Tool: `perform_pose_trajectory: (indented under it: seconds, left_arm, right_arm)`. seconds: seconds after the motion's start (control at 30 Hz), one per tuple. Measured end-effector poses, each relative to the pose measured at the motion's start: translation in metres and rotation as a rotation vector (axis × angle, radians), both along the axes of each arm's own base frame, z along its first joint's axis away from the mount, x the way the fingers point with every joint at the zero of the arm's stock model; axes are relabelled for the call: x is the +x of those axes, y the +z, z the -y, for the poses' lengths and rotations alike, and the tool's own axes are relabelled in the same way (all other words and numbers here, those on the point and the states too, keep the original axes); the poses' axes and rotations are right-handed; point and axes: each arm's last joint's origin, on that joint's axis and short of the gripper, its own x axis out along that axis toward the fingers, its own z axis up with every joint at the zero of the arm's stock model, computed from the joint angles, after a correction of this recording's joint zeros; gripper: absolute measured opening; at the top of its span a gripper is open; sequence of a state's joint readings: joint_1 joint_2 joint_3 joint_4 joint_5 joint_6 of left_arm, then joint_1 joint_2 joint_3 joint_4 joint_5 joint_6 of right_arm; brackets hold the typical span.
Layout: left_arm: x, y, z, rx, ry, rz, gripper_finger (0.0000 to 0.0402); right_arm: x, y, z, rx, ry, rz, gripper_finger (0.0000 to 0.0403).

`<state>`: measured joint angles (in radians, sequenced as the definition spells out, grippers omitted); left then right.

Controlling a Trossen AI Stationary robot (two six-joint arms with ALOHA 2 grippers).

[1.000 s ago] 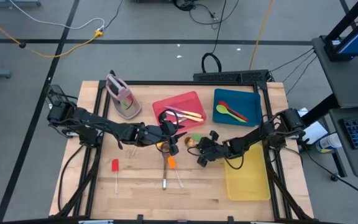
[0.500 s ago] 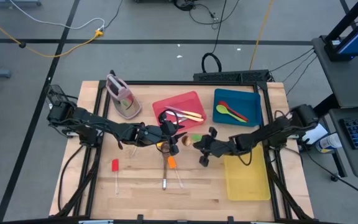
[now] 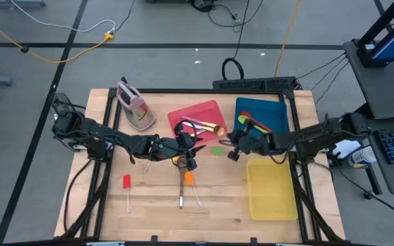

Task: Pick & Place Kitchen Items
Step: Put the gold serving spoon into the blue bin

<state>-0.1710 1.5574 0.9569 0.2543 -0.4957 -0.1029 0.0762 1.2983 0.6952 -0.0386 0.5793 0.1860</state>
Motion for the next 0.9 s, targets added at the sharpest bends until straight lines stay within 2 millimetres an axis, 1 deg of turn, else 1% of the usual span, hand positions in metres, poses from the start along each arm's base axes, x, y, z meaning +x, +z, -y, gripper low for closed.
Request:
perform_pose_trajectory:
  seconds: [0.1, 0.37, 0.5, 0.6, 0.7, 0.9]
  left_arm:
    - [0.0, 0.0, 0.0, -0.004, 0.002, 0.001, 0.0131]
    - [0.0, -0.001, 0.0, -0.004, 0.002, -0.005, 0.0131]
    - [-0.001, -0.002, 0.0, -0.002, 0.002, -0.016, 0.0131]
    - [-0.001, -0.002, 0.0, -0.002, 0.002, -0.023, 0.0131]
    - [-0.001, -0.003, 0.0, -0.002, 0.002, -0.026, 0.0131]
    - [-0.001, -0.003, 0.0, -0.001, 0.003, -0.031, 0.0131]
  right_arm:
    - [-0.009, 0.001, 0.017, -0.011, -0.062, -0.062, 0.0019]
    - [-0.031, -0.006, 0.061, -0.027, -0.278, -0.245, 0.0015]
    - [-0.04, -0.009, 0.078, -0.003, -0.384, -0.279, 0.0017]
    - [-0.046, -0.01, 0.088, 0.012, -0.435, -0.304, 0.0018]
    - [-0.05, -0.013, 0.092, 0.033, -0.45, -0.315, 0.0019]
    - [-0.06, -0.032, 0.093, 0.113, -0.389, -0.347, 0.0019]
